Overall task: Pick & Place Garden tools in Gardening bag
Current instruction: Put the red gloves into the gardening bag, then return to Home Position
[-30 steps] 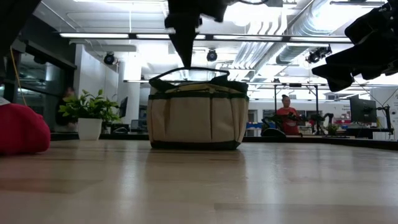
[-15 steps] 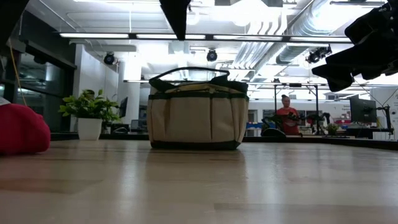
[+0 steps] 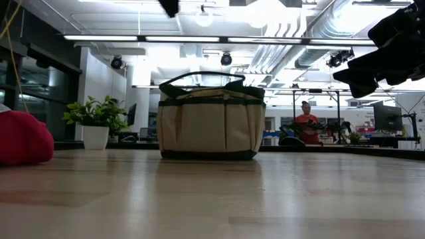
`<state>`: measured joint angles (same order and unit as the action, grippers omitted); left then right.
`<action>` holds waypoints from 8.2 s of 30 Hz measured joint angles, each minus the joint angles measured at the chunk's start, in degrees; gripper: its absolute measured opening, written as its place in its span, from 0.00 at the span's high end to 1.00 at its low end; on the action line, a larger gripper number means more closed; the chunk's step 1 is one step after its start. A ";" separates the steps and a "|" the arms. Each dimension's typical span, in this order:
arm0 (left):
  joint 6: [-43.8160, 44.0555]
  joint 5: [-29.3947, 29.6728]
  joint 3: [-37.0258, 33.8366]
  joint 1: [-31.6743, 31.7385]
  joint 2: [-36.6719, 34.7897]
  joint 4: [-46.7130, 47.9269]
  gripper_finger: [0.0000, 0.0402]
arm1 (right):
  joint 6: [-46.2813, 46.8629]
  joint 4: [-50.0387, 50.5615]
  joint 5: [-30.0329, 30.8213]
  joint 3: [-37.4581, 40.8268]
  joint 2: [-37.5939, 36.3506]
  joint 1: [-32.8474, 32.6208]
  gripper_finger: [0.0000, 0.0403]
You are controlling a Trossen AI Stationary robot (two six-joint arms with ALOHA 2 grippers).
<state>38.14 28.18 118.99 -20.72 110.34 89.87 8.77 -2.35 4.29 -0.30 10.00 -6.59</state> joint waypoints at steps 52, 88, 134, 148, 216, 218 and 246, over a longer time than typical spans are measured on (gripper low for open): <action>63.88 -17.61 -54.01 -16.79 -18.48 -15.91 0.37 | -0.02 0.00 0.00 0.00 0.07 0.00 0.53; 55.63 -21.51 -66.14 -16.73 -20.21 -40.45 0.89 | -0.01 0.01 0.00 0.00 0.09 0.00 0.53; -40.43 9.17 -24.94 9.02 -15.94 -27.40 0.93 | -0.02 0.00 0.00 0.00 0.16 0.00 0.53; -55.81 18.81 -24.92 11.37 -11.32 -39.50 0.93 | -0.01 0.00 0.01 0.00 0.76 0.00 0.53; -57.39 -1.91 -24.86 20.93 -2.75 -35.72 0.54 | -0.01 0.00 0.00 0.00 1.75 0.00 0.53; -57.41 -1.24 -24.86 20.93 -2.75 -35.67 0.48 | 0.00 0.00 0.00 0.00 1.75 0.00 0.53; -53.18 5.14 -17.54 18.33 -3.78 -29.61 0.60 | 0.00 0.00 0.00 0.00 1.75 0.00 0.53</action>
<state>-15.04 33.32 101.45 -2.39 106.56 60.26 8.78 -2.35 4.29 -0.30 11.75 -6.59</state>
